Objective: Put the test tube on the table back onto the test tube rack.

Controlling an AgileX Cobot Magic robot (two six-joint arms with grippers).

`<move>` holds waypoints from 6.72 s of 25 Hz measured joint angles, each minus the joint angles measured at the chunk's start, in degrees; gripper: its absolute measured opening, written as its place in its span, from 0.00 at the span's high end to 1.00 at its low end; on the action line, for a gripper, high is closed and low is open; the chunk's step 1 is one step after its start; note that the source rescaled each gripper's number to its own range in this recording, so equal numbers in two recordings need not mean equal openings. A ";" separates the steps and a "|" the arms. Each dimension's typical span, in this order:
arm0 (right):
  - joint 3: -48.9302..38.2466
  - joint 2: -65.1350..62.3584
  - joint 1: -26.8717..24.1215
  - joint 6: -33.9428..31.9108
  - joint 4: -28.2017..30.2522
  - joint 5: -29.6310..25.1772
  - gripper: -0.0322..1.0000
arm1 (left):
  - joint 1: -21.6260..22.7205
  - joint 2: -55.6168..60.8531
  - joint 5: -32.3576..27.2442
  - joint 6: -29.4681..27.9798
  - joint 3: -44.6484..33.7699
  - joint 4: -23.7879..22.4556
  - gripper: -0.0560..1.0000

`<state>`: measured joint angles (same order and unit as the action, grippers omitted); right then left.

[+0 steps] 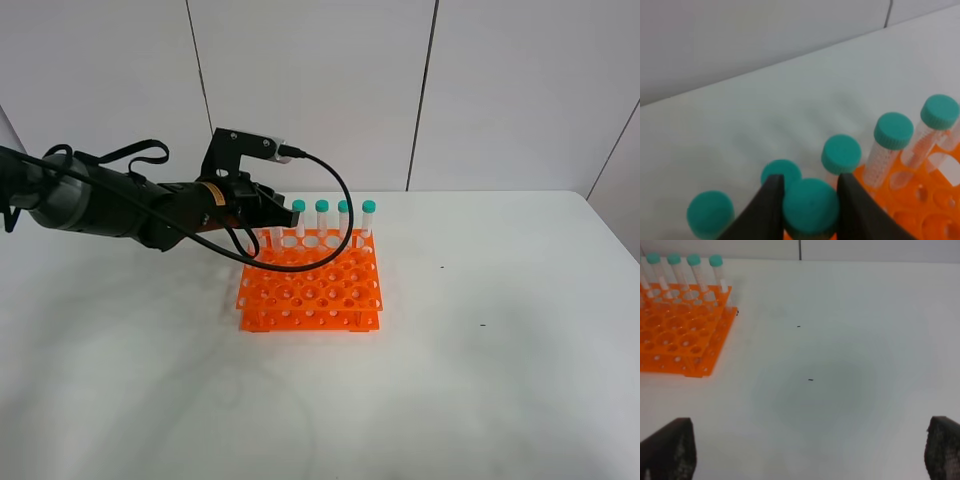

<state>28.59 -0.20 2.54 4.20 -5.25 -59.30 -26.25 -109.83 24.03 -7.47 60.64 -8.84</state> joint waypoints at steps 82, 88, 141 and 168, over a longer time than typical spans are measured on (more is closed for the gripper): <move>0.00 0.00 0.00 0.00 -0.43 0.00 0.00 | 0.08 -4.65 5.76 -2.91 -1.96 -1.84 0.95; 0.00 0.00 0.00 0.00 -0.43 0.00 0.00 | 0.08 -4.65 5.76 -4.11 -1.96 -1.84 0.86; 0.00 0.00 0.00 0.00 -0.43 0.00 0.00 | 12.16 14.44 -85.40 2.22 20.32 0.83 0.01; 0.00 0.00 0.00 0.00 -0.43 0.00 0.00 | 26.63 43.48 -90.99 4.16 -11.90 4.08 0.01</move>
<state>28.59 -0.20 2.54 4.20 -5.68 -59.30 0.38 -66.35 -66.96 -3.31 48.74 -4.76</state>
